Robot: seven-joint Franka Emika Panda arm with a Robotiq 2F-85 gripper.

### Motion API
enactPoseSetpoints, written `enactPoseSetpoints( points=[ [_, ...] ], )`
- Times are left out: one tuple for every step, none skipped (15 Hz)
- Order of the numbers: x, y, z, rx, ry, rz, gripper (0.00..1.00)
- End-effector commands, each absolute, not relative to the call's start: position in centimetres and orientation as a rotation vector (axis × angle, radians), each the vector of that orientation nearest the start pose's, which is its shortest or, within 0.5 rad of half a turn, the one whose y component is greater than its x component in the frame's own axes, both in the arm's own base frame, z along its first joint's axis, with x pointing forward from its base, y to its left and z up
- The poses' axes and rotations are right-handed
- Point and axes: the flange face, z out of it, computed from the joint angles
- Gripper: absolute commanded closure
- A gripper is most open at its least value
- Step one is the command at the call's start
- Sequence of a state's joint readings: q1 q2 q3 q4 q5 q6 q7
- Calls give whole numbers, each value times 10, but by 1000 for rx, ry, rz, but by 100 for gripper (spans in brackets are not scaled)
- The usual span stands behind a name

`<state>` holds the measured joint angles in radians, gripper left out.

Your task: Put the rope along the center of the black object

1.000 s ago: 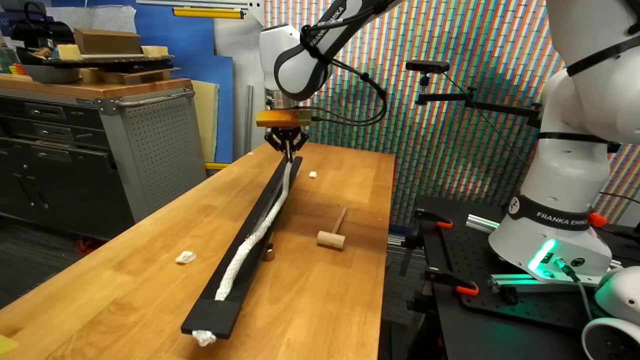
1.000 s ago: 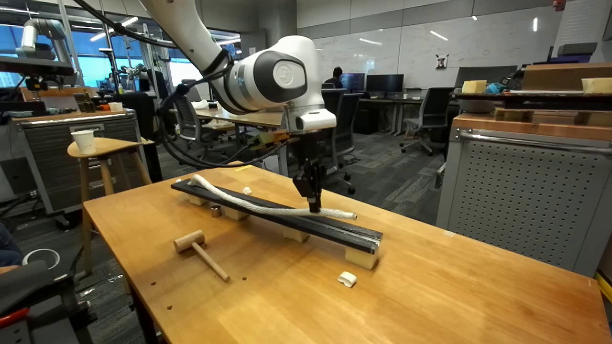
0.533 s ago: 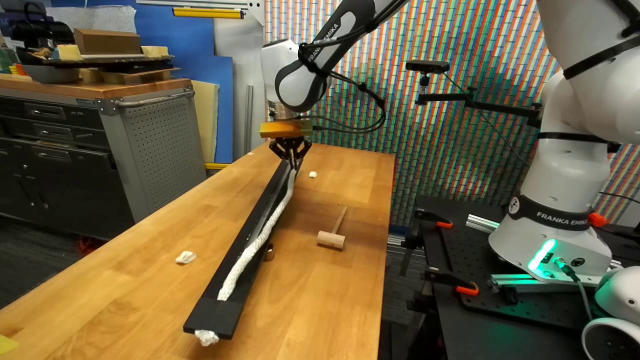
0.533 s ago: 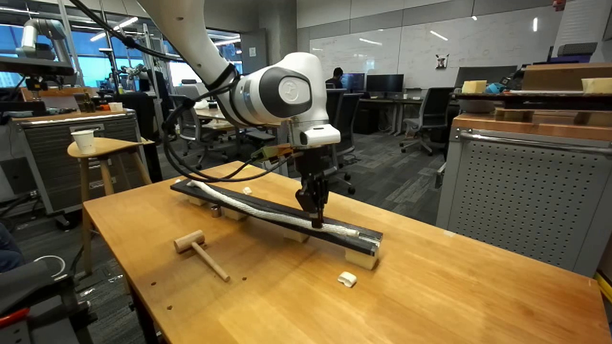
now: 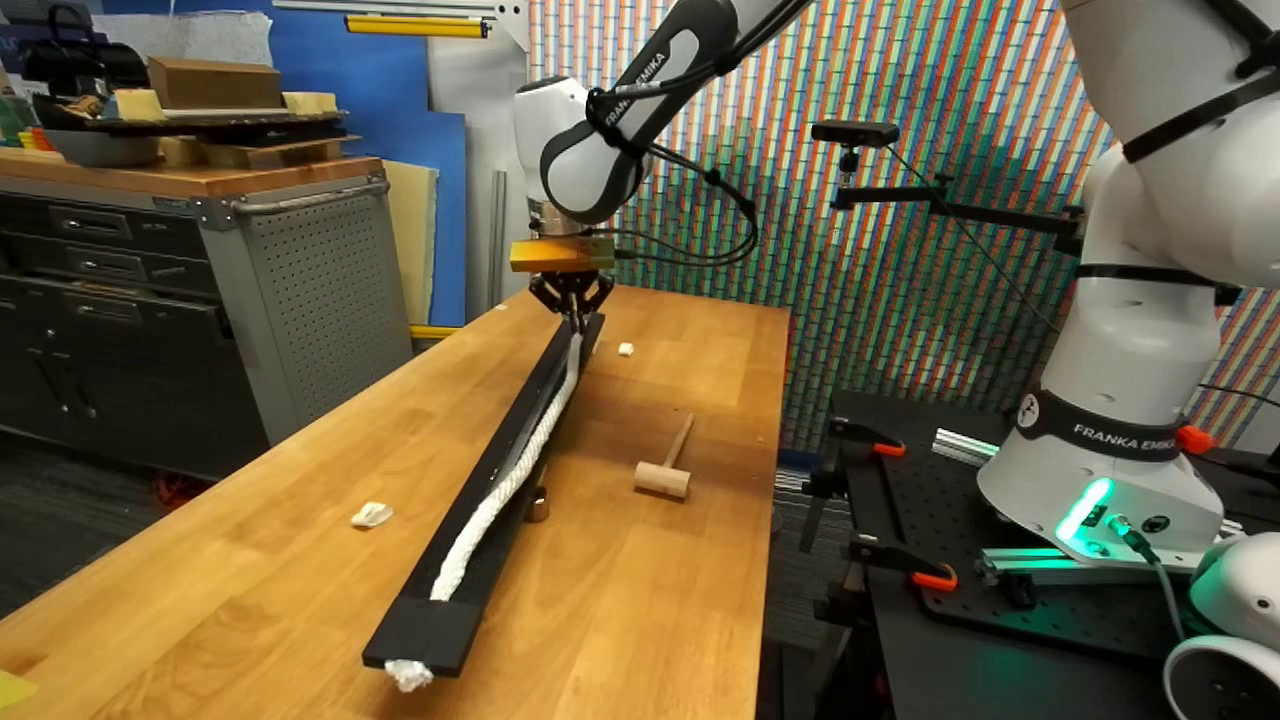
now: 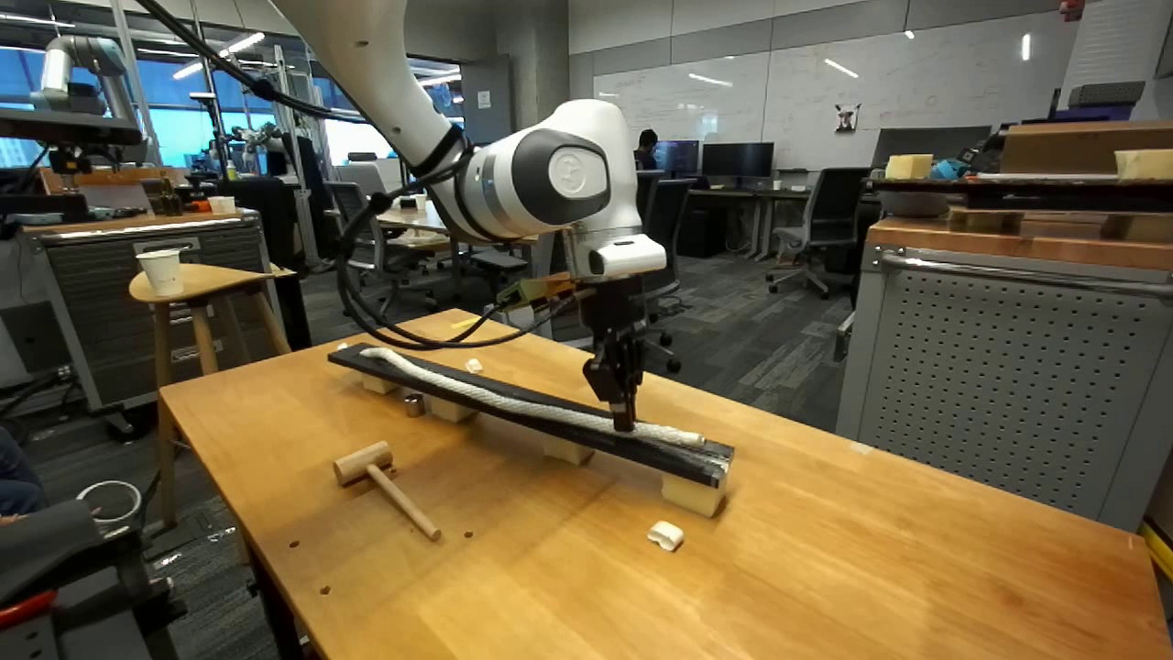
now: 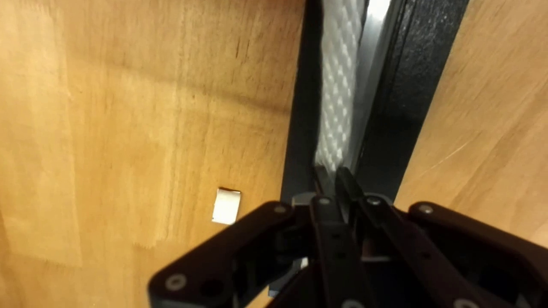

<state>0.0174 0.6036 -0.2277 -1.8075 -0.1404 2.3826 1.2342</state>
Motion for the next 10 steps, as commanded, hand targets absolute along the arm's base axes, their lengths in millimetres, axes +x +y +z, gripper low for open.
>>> enactPoseSetpoints(
  points=[
    [656, -130, 211, -2648, 2043, -194, 98],
    [657, -130, 210, -2648, 2049, -198, 98],
    [658, -132, 208, -2653, 2057, -207, 98],
    [659, -133, 206, -2659, 2064, -214, 98],
    [659, -135, 204, -2659, 2072, -214, 98],
    [659, -139, 203, -2653, 2087, -217, 98],
    [659, -141, 203, -2649, 2096, -221, 98],
    [659, -142, 203, -2644, 2106, -225, 98],
    [658, -144, 204, -2637, 2116, -228, 98],
    [657, -146, 204, -2632, 2126, -233, 98]
  ],
)
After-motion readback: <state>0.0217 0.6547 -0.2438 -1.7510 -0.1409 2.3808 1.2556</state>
